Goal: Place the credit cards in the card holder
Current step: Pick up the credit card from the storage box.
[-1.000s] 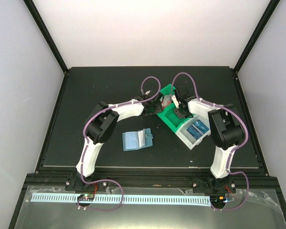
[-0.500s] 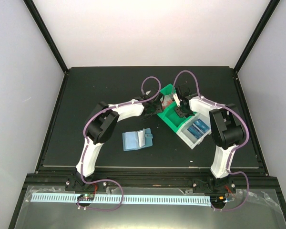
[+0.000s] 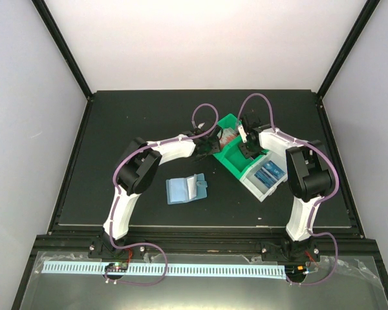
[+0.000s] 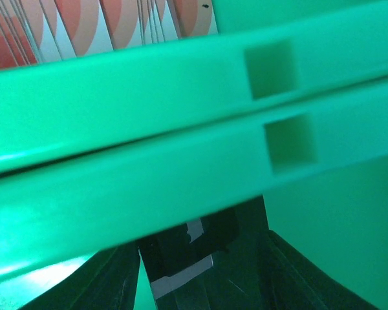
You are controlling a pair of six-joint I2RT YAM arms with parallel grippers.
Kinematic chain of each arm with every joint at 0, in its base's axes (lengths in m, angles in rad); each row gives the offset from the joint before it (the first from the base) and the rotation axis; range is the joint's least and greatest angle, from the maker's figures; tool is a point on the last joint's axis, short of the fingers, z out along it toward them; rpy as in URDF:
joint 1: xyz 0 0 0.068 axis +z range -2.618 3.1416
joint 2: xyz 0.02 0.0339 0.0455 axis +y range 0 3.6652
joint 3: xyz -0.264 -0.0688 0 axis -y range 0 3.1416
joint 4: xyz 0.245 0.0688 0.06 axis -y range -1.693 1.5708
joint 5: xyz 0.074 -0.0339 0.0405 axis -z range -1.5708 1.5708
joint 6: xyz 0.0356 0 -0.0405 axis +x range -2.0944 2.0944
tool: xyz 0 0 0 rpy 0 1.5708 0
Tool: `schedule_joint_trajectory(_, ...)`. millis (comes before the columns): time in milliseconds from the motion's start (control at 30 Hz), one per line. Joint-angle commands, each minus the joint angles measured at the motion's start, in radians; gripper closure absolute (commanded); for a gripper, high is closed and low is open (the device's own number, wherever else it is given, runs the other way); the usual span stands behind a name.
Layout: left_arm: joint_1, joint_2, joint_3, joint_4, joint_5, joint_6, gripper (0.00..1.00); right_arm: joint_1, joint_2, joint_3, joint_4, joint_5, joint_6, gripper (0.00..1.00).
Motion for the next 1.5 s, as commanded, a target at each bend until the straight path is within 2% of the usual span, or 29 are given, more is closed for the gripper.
schedule_joint_trajectory(0, 0.0, 0.018, 0.007, -0.034, 0.001, 0.02, 0.37, -0.019, 0.016, 0.022, -0.014, 0.033, 0.01, 0.49)
schedule_joint_trajectory(333, 0.0, 0.019, 0.004, -0.032, 0.008, 0.02, 0.37, -0.02, 0.027, 0.017, -0.012, 0.039, 0.005, 0.47)
schedule_joint_trajectory(733, 0.0, 0.018, 0.003, -0.032, 0.009, 0.022, 0.37, -0.035, 0.029, 0.063, -0.062, 0.002, 0.058, 0.51)
schedule_joint_trajectory(933, 0.0, 0.018, 0.003, -0.027, 0.013, 0.027, 0.37, -0.037, 0.035, 0.062, -0.069, -0.013, 0.062, 0.44)
schedule_joint_trajectory(1100, -0.001, 0.019, 0.003, -0.029, 0.015, 0.028, 0.37, -0.037, 0.047, 0.064, -0.069, 0.004, 0.064, 0.43)
schedule_joint_trajectory(1467, 0.0, 0.017, 0.003, -0.03, 0.015, 0.028, 0.37, -0.037, 0.048, 0.07, -0.059, 0.067, 0.08, 0.52)
